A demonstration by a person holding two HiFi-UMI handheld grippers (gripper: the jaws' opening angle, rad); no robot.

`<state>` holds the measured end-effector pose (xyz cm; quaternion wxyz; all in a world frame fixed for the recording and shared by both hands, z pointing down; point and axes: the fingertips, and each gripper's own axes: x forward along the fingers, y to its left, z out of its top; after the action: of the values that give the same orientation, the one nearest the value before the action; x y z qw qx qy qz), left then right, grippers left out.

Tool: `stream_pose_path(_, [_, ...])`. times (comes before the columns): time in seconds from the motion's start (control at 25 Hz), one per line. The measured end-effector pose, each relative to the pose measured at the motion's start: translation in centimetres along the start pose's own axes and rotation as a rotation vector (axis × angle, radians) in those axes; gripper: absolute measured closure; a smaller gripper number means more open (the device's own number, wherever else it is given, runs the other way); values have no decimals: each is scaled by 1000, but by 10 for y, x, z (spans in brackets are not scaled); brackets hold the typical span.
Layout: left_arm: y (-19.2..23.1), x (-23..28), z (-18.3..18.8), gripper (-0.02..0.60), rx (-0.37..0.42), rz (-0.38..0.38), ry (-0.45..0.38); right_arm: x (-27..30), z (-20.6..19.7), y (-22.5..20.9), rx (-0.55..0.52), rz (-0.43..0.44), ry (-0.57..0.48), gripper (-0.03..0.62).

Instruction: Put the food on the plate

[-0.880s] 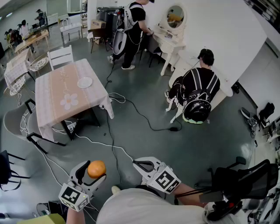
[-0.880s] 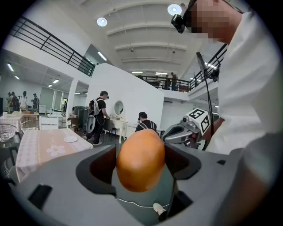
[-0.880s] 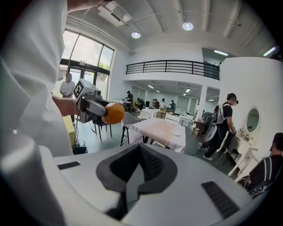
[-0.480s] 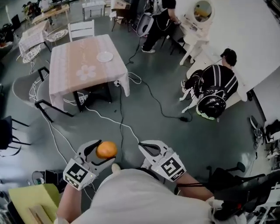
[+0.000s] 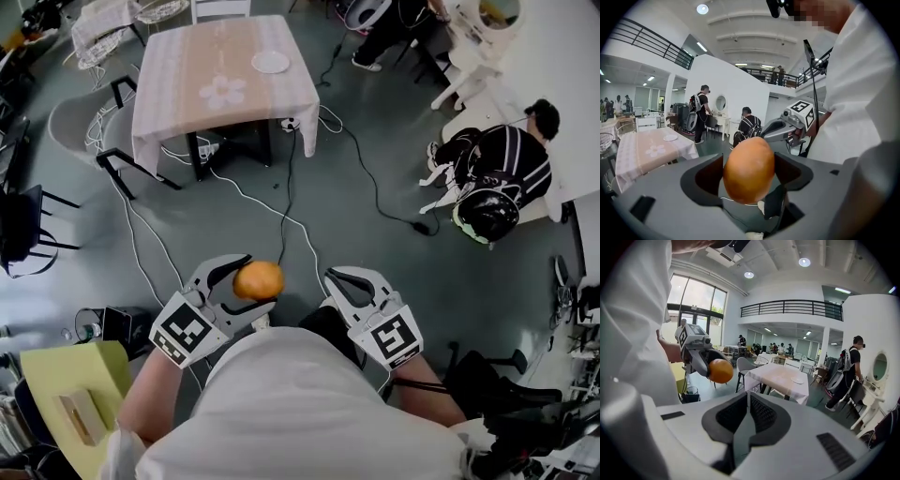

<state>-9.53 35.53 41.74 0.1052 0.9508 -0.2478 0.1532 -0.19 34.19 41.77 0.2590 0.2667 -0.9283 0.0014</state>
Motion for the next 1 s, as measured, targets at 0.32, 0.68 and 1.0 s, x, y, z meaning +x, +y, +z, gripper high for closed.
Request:
stream_pose_path(0.32, [43,55,8,229,-6,-25,40,17,-12,-49,41,-8,-13,453])
stream_pose_path(0.68, [134,159,66,229,-11,74,100,39,1,-215,-59,5,-81,453])
stream_pose_path(1.0, [225,218,103,229,-8,196,117,63,-18,-310,-11,56,-118,453])
